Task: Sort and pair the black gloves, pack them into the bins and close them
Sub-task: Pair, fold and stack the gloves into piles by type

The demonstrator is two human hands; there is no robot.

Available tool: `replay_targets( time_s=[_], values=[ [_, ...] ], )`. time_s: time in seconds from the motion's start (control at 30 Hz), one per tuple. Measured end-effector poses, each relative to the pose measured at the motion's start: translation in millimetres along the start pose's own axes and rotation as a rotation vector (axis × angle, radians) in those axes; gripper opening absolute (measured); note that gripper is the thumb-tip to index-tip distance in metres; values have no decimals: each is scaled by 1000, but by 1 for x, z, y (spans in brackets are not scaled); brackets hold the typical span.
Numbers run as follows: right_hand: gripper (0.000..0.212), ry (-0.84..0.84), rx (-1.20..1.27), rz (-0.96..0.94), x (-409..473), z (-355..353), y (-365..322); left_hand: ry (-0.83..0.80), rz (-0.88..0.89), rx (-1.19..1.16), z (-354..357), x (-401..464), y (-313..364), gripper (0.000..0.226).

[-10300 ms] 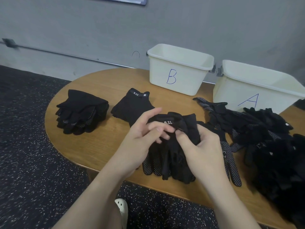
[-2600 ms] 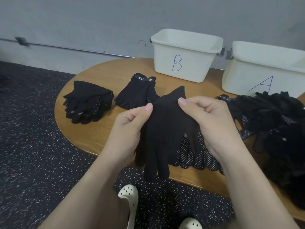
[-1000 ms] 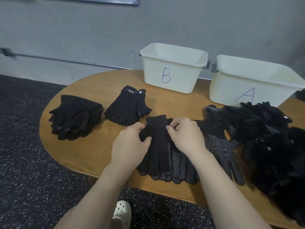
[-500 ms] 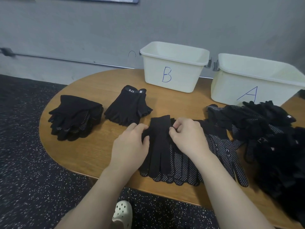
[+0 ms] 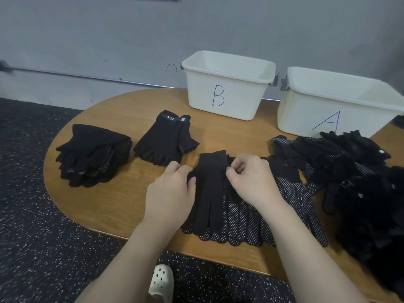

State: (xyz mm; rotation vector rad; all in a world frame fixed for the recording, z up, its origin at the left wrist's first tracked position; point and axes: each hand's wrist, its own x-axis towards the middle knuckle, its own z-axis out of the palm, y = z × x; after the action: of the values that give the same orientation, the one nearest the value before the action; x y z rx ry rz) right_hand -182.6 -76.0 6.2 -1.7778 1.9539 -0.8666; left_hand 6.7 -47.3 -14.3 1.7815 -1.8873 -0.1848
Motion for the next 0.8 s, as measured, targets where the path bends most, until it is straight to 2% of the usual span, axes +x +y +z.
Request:
replay_targets(
  time_s=[0.17,0.37,0.53,0.7,0.8],
  values=[
    [17,20,-33,-18,-1,4,1,17,-15,-19,-1,1,4,30],
    [20,12,6,-11,-4,1,-2,19,63,-129,-3,-2,9,31],
    [15,-56,38,-28,-10,-14,-7,-61,87,-142,0,-1,0,37],
    [8,-179,25,-23,-18,-30,-1,-66,93,-143,1,0,-3,38],
    [8,-179,52,-28,-21,-31,3,-70,95,-132,1,0,-4,38]
  ],
)
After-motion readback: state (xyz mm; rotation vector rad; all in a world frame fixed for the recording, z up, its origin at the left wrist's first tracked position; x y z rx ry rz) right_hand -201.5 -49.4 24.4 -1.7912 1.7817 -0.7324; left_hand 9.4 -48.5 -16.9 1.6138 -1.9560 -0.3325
